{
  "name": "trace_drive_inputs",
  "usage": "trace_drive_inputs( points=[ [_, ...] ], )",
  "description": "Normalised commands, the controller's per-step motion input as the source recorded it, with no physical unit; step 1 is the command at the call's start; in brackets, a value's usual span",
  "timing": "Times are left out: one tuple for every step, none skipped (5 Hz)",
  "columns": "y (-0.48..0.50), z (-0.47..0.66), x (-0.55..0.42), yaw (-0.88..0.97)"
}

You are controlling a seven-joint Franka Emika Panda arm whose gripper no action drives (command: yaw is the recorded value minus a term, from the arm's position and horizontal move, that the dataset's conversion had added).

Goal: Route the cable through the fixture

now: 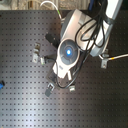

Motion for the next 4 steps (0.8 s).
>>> trace_drive_inputs(
  points=[
    [-0.195, -0.45, 0.101, -0.5],
    [-0.209, -0.42, 0.128, -0.43],
    [-0.238, -0.22, 0.068, -0.39],
    [-0.263, -0.06, -0.099, 0.0]
  ],
)
